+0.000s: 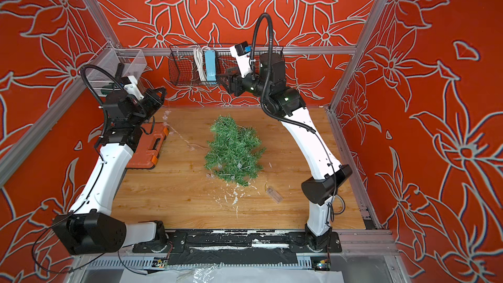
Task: Remove string lights from the small christmas tree
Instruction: Remove the light string from the Christmas tree.
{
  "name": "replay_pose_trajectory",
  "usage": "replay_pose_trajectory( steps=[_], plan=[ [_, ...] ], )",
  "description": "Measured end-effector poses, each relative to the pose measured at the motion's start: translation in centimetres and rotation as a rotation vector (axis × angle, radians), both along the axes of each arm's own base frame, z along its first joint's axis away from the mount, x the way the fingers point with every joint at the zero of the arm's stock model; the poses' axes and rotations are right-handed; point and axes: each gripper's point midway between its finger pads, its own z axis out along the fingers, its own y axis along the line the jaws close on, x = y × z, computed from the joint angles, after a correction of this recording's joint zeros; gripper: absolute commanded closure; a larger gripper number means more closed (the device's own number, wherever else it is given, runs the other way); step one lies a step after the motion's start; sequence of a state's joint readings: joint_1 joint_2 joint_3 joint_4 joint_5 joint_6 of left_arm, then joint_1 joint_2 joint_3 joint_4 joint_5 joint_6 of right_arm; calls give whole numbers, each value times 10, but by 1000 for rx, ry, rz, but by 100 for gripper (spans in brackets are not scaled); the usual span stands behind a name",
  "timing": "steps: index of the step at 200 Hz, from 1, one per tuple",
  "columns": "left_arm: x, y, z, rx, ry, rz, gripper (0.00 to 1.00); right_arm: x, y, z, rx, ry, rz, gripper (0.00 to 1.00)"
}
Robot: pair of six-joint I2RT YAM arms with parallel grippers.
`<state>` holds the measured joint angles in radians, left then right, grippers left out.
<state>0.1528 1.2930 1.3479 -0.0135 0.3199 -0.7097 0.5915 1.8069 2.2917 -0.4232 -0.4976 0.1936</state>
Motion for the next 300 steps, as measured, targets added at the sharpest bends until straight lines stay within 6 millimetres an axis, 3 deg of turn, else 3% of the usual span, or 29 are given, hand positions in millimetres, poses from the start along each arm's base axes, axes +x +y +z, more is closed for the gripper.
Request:
replay_pose_trajectory(
  steps=[27,62,119,153,195,239,266,300],
  plan=[
    [-15,12,7,2,1,36,100,-22,-14,7,11,-10,0,39],
    [-42,8,38,17,-41,37,100,-53,-17,-12,-20,13,22,34],
    [-94,-2,103,44,-181,39,100,-150,27,-65,-173,-20,181,30],
    [-111,-7,127,48,-220,26,100,-179,43,-110,-270,-11,203,24],
    [-131,-13,158,54,-266,15,100,-189,87,-168,-425,-12,203,22],
    [-147,-16,175,59,-297,14,100,-176,130,-228,-585,-9,161,21],
    [-154,-18,182,56,-307,12,100,-160,140,-249,-649,-29,106,19],
    [-169,-23,198,55,-345,-5,100,-148,149,-253,-675,-60,83,17]
  ],
)
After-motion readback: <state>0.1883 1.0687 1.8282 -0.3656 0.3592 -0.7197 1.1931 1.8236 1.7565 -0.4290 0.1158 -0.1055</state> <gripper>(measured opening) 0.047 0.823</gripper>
